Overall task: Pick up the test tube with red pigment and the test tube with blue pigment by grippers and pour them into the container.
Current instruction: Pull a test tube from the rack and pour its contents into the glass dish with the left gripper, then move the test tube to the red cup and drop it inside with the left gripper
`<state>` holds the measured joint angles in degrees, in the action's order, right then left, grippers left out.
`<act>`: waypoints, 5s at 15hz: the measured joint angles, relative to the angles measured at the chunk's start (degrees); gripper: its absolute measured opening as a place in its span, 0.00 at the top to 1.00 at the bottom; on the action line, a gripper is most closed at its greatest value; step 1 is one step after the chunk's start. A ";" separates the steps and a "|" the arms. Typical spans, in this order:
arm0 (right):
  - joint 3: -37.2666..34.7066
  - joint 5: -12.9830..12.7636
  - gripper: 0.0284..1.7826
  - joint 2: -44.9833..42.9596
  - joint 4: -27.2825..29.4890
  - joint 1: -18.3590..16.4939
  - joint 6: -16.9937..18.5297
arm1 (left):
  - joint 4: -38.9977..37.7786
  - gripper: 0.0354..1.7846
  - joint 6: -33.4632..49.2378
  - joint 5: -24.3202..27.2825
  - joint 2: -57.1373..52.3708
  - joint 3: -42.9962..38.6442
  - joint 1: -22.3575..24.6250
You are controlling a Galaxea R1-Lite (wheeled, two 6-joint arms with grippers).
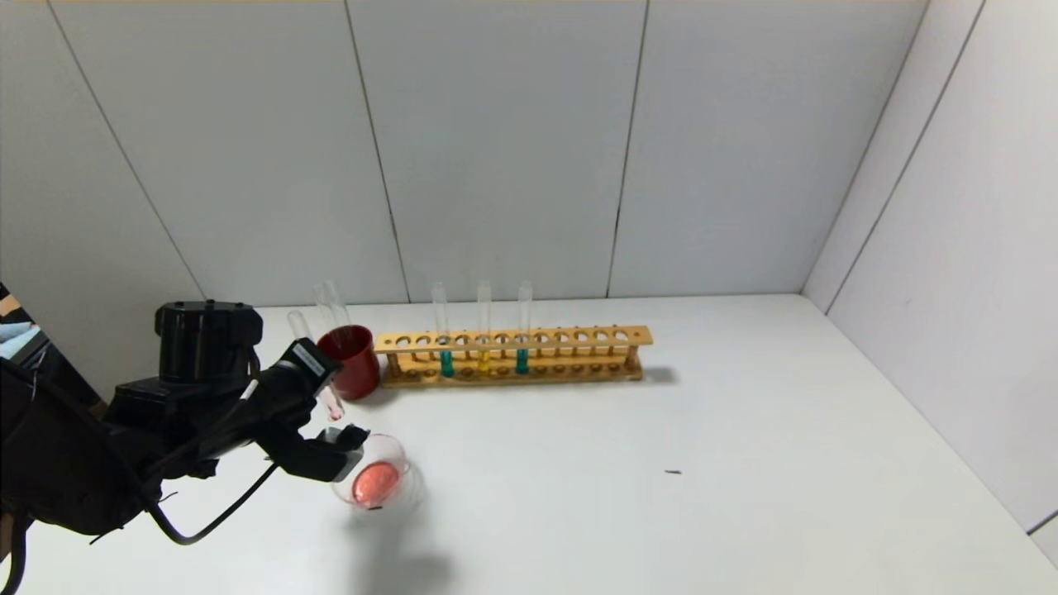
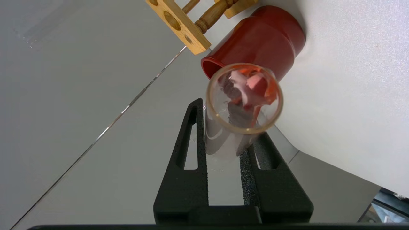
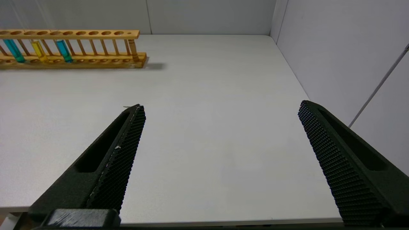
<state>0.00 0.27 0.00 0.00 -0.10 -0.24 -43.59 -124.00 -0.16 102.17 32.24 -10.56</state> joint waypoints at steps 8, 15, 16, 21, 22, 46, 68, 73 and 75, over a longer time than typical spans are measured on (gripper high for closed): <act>0.00 0.00 0.02 0.00 0.00 0.00 0.00 | 0.00 0.83 -5.72 0.16 -0.10 0.61 0.00; 0.00 0.02 0.02 0.00 0.00 0.00 0.00 | 0.00 0.83 -9.55 0.16 -0.02 1.29 0.00; 0.00 0.02 0.02 0.00 0.00 0.00 0.02 | 0.00 0.83 -9.95 0.18 -0.02 1.29 0.00; 0.00 0.00 0.02 0.00 0.00 0.00 0.00 | -0.43 0.83 -11.31 0.16 -0.10 1.29 -0.07; 0.00 0.00 0.02 0.00 0.00 0.00 0.02 | -0.67 0.83 -11.34 0.16 -0.10 1.27 -0.07; 0.00 0.00 0.02 0.00 0.00 0.00 0.00 | 0.73 0.83 107.22 -3.47 -16.59 4.13 5.50; 0.00 0.02 0.02 0.00 0.00 0.00 0.02 | -9.35 0.83 119.65 9.52 13.15 16.92 9.68; 0.00 0.02 0.02 0.00 0.00 0.00 0.00 | -9.33 0.83 119.46 9.52 14.01 16.74 9.65; 0.00 0.00 0.02 0.00 0.00 0.00 0.00 | -9.30 0.83 119.46 9.50 14.09 16.79 9.68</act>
<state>0.00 0.27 0.00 0.00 -0.10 -0.24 -52.89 -4.55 9.34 116.26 49.03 -0.88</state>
